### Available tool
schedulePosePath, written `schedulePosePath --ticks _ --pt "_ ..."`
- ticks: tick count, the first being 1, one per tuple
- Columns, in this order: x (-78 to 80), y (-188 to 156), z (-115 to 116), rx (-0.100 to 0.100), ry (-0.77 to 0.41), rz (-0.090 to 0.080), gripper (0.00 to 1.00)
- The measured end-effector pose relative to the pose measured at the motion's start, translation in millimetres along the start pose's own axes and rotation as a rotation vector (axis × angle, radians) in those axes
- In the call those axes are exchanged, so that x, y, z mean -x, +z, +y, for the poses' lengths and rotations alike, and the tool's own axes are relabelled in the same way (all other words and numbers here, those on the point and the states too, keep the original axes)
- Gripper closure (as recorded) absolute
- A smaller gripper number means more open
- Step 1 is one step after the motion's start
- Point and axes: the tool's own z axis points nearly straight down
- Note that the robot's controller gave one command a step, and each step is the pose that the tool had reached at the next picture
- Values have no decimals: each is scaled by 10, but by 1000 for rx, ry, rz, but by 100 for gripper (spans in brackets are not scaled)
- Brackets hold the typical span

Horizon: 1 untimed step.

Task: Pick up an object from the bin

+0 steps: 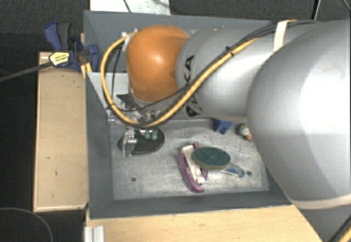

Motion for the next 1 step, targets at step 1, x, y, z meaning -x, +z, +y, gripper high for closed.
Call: schedulePosePath --ticks 1 --pt "140 805 -469 -3 -17 20 0"
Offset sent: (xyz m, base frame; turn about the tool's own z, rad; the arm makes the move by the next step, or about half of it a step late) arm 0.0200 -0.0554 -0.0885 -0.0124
